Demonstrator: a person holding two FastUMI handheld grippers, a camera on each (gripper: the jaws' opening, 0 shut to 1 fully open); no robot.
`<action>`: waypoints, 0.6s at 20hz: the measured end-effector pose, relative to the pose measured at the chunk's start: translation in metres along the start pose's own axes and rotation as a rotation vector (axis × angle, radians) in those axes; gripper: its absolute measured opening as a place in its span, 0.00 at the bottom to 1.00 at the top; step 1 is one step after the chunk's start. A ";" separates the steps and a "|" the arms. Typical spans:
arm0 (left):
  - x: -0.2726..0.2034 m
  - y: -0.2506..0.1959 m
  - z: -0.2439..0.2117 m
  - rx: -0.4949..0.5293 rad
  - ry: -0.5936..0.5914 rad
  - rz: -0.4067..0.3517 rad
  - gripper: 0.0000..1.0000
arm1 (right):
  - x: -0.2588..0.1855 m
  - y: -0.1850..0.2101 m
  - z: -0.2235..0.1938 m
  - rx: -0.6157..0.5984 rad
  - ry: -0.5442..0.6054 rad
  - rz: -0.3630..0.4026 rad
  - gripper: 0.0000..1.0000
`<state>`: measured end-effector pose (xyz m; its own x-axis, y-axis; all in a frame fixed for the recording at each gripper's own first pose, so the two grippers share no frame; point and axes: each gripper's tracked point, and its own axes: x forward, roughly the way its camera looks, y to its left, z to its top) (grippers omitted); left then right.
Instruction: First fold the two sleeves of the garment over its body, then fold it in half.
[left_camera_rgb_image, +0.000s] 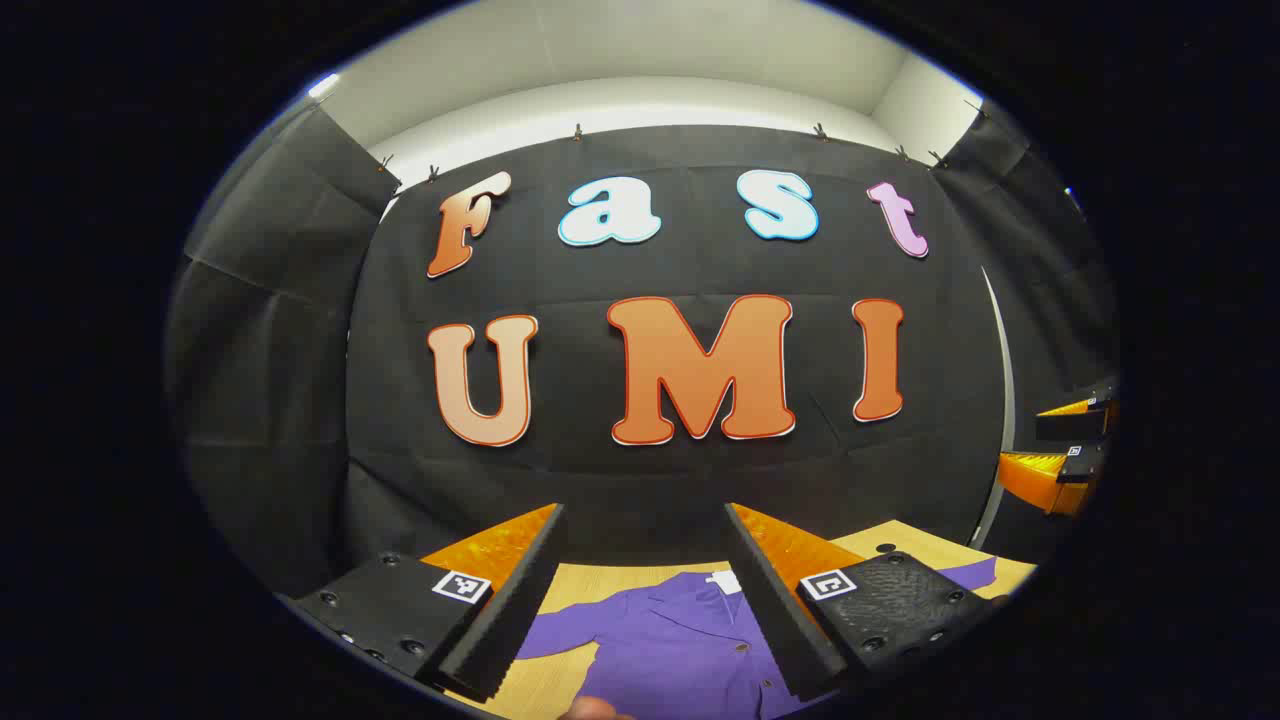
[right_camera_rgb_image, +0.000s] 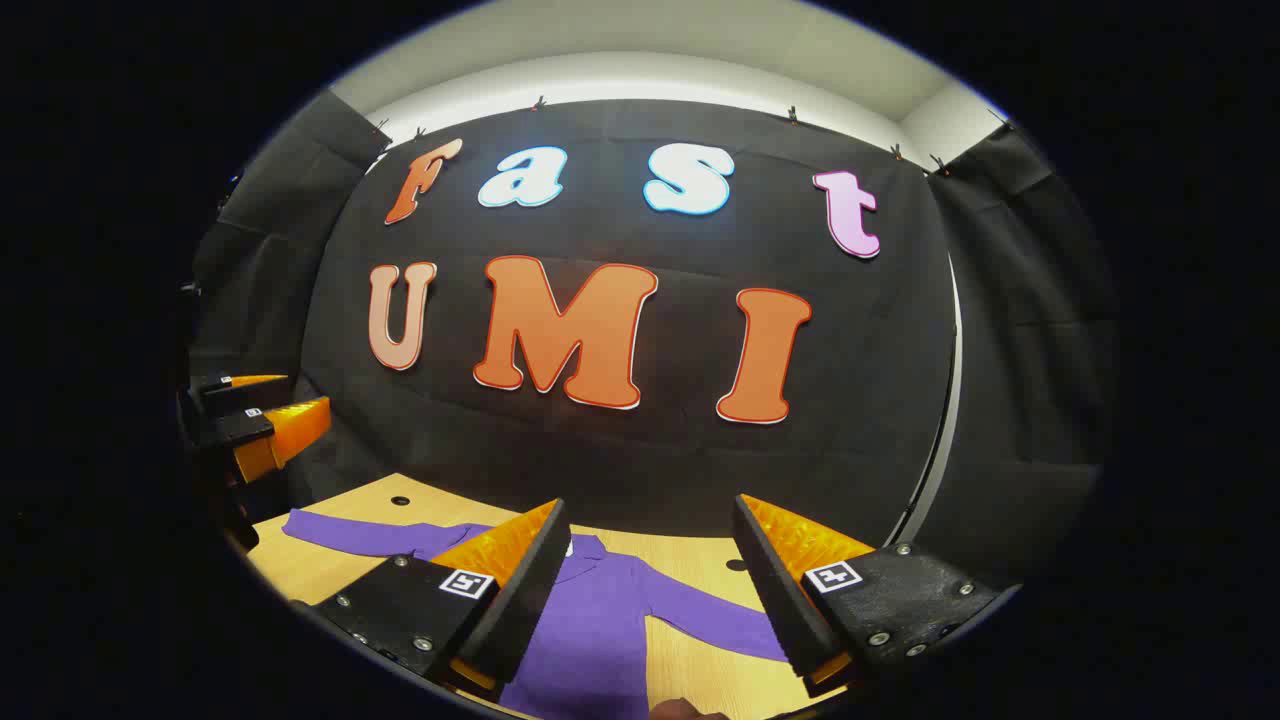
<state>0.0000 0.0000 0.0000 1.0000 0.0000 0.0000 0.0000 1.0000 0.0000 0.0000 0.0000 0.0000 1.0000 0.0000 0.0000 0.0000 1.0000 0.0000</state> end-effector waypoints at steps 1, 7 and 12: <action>0.004 -0.007 0.000 0.003 0.003 0.001 0.96 | 0.006 -0.007 -0.001 0.002 0.001 -0.003 0.97; 0.029 -0.030 -0.006 -0.001 0.025 0.035 1.00 | 0.042 -0.018 -0.017 0.021 0.010 0.052 0.97; 0.042 -0.035 -0.013 -0.009 0.028 0.065 1.00 | 0.065 -0.020 -0.029 0.014 0.031 0.079 0.97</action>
<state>0.0423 -0.0350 -0.0129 0.9975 0.0652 -0.0285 -0.0654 0.9978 -0.0085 0.0645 -0.0202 -0.0287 0.9964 0.0792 -0.0302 -0.0788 0.9968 0.0152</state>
